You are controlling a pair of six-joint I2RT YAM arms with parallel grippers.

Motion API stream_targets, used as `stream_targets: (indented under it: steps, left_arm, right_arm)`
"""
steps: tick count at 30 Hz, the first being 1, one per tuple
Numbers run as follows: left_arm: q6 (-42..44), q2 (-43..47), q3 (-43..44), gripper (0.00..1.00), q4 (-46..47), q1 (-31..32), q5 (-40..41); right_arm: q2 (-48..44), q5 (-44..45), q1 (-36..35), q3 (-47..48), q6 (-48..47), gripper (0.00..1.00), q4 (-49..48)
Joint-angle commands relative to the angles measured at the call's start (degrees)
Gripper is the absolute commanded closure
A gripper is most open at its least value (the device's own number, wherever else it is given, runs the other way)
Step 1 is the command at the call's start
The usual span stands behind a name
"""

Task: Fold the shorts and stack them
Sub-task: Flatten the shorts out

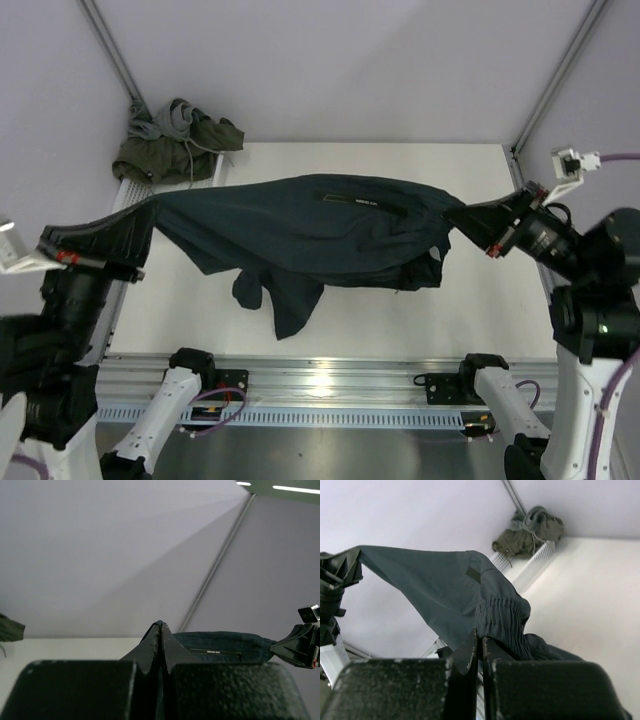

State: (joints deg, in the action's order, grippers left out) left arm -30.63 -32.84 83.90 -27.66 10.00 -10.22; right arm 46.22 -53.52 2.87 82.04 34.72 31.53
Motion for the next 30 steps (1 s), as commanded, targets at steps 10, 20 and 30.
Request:
stream_targets:
  steps: [10,20,30]
  left_arm:
    - [-3.55,3.31,-2.93,1.00,0.31,0.37,-6.73]
    - [-4.44,-1.78,-13.58,1.00,9.90,0.28,-4.90]
    - [-3.82,0.05,-9.11,1.00,7.28,0.28,-5.86]
  right_arm:
    - [-2.54,0.08,0.29,7.00,-2.90,1.00,9.61]
    - [4.75,0.96,0.29,5.85,-4.75,1.00,6.36]
    - [4.68,-0.89,0.29,9.10,-5.54,1.00,8.98]
